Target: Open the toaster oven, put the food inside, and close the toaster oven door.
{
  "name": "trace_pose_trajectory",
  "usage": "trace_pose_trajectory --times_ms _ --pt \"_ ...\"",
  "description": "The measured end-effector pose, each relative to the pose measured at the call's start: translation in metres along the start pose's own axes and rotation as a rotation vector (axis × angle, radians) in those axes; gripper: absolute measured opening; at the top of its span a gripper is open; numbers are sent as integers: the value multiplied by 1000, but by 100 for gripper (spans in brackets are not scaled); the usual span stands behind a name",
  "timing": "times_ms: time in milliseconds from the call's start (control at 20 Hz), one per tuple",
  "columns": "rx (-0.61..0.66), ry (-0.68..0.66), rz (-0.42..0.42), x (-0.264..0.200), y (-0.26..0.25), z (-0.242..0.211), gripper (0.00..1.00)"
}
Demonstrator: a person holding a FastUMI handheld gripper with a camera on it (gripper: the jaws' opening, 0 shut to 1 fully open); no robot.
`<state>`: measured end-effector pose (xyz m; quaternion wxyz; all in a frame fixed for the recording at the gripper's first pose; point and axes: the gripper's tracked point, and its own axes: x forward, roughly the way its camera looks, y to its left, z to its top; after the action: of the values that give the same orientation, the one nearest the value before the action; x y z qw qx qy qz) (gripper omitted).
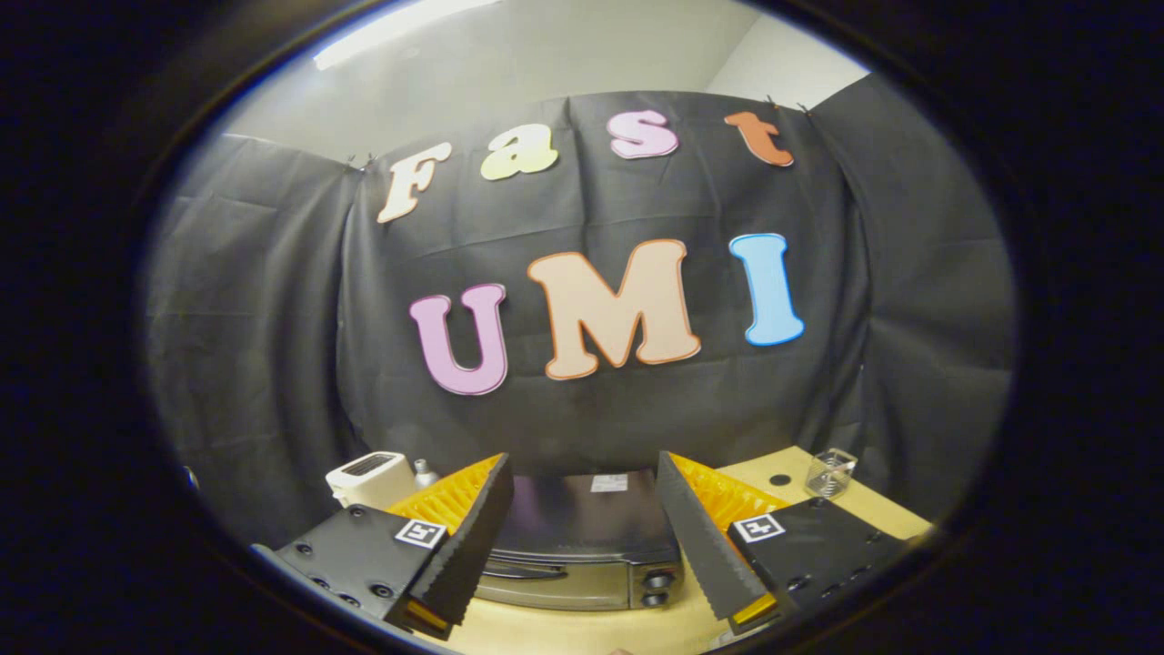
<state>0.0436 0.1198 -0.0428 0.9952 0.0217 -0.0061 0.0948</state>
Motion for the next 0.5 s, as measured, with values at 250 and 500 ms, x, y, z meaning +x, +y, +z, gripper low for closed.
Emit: trace_pose_trajectory --times_ms 250,500 --pt "-67 35 72 34 45 -44 98" --pt "-118 82 72 63 67 -103 98"
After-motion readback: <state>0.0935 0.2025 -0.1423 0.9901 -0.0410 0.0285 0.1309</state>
